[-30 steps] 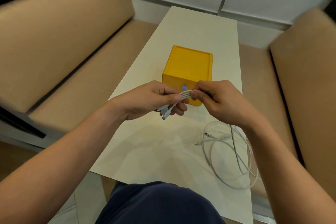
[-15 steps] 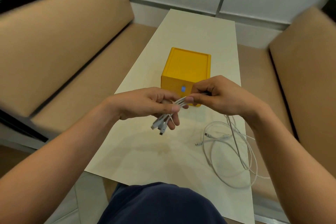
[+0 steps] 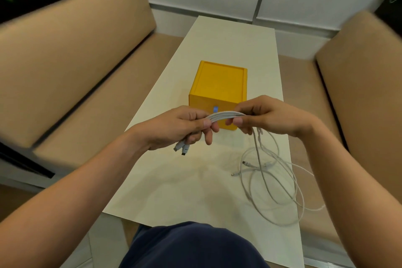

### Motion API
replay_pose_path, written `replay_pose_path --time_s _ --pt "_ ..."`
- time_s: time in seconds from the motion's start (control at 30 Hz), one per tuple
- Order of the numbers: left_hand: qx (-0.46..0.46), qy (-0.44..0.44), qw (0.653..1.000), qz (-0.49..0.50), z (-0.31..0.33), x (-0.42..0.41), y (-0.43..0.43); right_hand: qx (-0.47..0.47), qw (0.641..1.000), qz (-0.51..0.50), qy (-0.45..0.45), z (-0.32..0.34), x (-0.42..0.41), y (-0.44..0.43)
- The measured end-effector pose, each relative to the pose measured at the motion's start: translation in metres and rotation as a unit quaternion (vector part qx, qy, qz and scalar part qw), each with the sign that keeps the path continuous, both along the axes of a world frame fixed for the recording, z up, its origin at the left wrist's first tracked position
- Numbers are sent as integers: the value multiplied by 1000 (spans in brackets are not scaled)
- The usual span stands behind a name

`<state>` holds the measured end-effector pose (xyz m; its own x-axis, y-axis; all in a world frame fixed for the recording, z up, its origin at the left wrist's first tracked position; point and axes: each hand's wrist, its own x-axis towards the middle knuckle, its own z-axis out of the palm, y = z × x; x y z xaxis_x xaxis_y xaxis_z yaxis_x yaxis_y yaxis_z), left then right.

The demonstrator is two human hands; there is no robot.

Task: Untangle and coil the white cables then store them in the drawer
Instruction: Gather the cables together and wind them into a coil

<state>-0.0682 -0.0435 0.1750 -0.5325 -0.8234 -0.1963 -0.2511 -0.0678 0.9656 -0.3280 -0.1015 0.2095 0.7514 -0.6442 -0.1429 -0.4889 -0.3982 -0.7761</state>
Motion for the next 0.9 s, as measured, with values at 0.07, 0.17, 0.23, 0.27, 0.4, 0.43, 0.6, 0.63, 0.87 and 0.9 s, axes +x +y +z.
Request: replay_pose_path --time_s 0.07,0.17,0.23,0.27,0.4,0.43,0.6,0.63,0.87,0.9 --pt "-2 -33 999 -22 0 0 1 10 1000 11 -19 0 -2 -2" --pt "-15 -65 997 -31 2 -1 4 24 999 18 -14 6 0 -7" --pt "-34 -84 995 -34 3 0 5 18 1000 23 11 10 -1 -11" --pt "-37 -89 995 -38 3 0 6 2 999 21 29 11 -1 -13" --pt "-28 -89 994 -48 3 0 8 -78 994 7 76 9 10 -17" --pt "-23 -85 995 -47 2 1 8 -89 994 4 69 9 12 -16" --pt "-18 -94 994 -49 -7 4 14 -31 998 34 49 13 9 -15" --pt "-27 -106 993 -55 -7 4 15 -37 996 43 62 12 10 -15" --pt "-16 -100 994 -49 -8 -3 12 -86 993 32 70 13 20 -13" --pt "-10 -90 995 -48 -9 -4 12 -91 993 31 71 14 20 -12"
